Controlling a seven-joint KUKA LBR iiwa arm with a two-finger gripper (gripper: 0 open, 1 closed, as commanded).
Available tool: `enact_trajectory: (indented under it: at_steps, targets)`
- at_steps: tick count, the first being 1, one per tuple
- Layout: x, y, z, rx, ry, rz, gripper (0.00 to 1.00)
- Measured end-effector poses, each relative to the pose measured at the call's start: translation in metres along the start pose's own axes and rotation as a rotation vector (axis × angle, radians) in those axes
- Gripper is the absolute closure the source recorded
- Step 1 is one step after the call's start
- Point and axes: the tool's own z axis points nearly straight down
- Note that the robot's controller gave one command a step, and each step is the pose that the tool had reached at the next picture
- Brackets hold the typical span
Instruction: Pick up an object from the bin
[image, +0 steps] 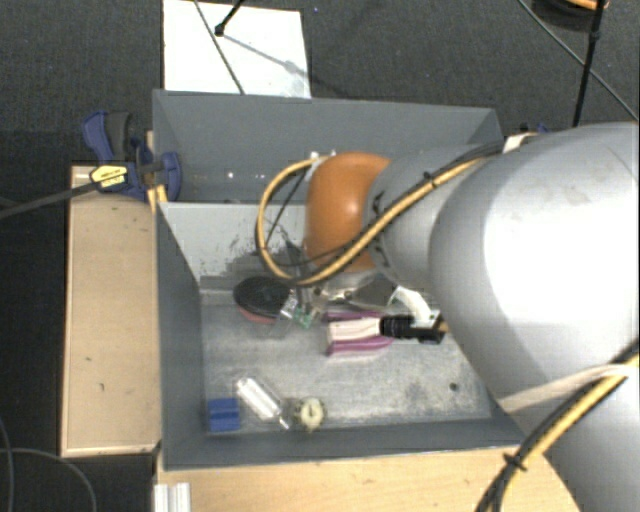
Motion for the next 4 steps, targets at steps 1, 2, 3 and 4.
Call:
enact_trajectory:
  at_steps: [1, 2, 3, 4]
  targets:
    - [-0.002, 0.001, -0.068, -0.007, -0.006, -0.004, 1.0]
    - [-0.002, 0.001, -0.078, -0.004, -0.003, -0.007, 1.0]
    - [-0.002, 0.001, -0.096, -0.005, -0.004, -0.011, 1.0]
    - [-0.003, 0.002, -0.101, -0.005, -0.005, -0.013, 1.0]
